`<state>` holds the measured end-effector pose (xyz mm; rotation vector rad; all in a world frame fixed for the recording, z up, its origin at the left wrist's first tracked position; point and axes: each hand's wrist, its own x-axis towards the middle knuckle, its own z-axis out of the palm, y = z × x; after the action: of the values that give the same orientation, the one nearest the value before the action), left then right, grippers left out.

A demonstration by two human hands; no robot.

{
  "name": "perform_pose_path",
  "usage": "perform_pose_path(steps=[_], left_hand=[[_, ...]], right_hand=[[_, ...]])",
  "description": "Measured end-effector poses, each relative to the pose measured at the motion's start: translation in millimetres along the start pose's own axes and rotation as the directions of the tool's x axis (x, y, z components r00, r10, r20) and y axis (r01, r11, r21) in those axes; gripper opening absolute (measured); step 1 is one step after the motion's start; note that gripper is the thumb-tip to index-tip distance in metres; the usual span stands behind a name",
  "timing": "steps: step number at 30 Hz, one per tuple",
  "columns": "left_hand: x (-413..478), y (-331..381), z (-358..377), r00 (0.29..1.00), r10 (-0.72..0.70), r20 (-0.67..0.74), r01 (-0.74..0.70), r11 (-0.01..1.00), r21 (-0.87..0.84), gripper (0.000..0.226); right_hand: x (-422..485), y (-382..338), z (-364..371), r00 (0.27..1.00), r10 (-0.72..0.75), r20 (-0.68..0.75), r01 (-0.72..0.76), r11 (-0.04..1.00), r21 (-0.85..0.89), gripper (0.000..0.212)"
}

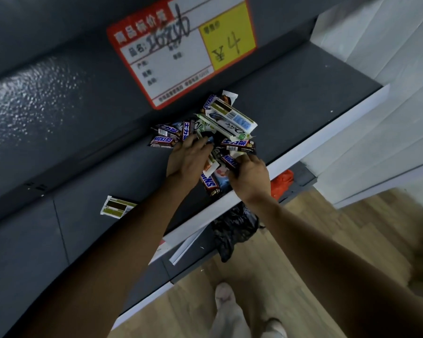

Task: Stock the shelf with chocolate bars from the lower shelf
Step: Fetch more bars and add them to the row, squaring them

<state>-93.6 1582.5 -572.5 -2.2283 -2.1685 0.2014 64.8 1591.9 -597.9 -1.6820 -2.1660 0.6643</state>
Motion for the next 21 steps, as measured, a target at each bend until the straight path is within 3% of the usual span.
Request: perform_pose_path(steps=[4,11,15,21], left_hand=[[-3.8,-6.1,0.4,0.997,0.045,-0.063,-0.040,0.997,0.069,0.054],[-19.8,1.7,-14.8,0.943,0.164,-0.288,-0.151,0.986,0.065,0.030],[-35.8,18.4,-41.6,0.911,0.107,-0.399,-0.108,0.994,0.021,0.024],[-78.4,55.5,-101.3,0.929,-0.012,-0.369,-0.061,0.981,-0.185,0.049]], right_hand=[[-6.0,-1.8,-6.0,0.998,0.012,-0.055,-0.007,0.996,0.086,0.033],[-24.5,-8.4,-38.0,0.983,-0.047,-0.178,0.076,0.984,0.160,0.033],[-38.5,-6.4,-63.5,0.974,-0.091,-0.207,0.127,0.977,0.169,0.034],[-63.9,-15.9,-127.9,0.937,-0.192,-0.292,0.271,0.927,0.258,0.034]])
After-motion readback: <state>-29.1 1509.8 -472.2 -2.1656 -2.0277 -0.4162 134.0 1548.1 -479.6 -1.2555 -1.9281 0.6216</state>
